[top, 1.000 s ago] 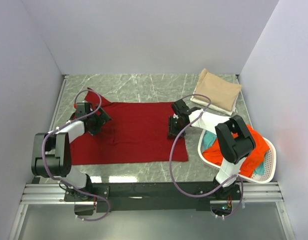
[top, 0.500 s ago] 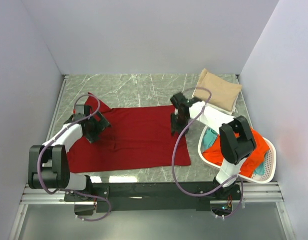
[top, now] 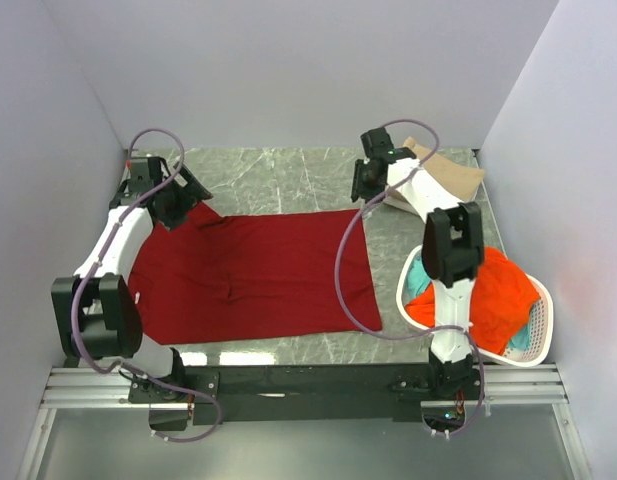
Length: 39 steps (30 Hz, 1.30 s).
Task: Fold and stack the t-shirts
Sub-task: Fold the tshirt
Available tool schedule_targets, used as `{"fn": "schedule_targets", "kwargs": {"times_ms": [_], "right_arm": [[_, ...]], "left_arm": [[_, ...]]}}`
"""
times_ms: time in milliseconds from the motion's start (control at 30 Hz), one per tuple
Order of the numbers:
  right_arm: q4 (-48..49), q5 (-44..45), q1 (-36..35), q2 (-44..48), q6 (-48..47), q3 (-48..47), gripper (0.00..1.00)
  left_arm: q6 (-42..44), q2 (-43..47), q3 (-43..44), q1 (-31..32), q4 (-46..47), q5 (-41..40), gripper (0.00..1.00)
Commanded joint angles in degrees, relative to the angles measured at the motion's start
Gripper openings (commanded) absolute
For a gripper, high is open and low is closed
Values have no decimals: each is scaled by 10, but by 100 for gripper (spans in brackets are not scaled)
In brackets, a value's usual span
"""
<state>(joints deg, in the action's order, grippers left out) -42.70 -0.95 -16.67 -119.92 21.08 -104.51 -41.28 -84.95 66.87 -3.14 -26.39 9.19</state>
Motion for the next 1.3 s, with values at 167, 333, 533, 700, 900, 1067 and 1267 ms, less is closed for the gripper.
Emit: {"fn": "schedule_targets", "kwargs": {"times_ms": [167,333,533,700,900,1067,1267], "right_arm": [[43,44,0,-79,-17,-40,46],[70,47,4,-92,-18,-27,46],[73,32,9,-120,-17,-41,46],[63,27,10,-130,-17,-40,38],[50,21,10,-131,-8,-37,11],[42,22,12,-118,-4,-18,0],[47,20,11,-87,1,25,0]], "left_arm": [[29,-36,55,-18,-17,36,98],[37,-67,91,-28,-31,48,98],[42,-94,110,-28,-30,51,98],[51,-129,129,-29,-34,25,97],[73,-210,213,-33,-40,-27,90],[80,-285,265,-36,-28,-46,82],[78,-366,340,-38,-16,-77,70]]}}
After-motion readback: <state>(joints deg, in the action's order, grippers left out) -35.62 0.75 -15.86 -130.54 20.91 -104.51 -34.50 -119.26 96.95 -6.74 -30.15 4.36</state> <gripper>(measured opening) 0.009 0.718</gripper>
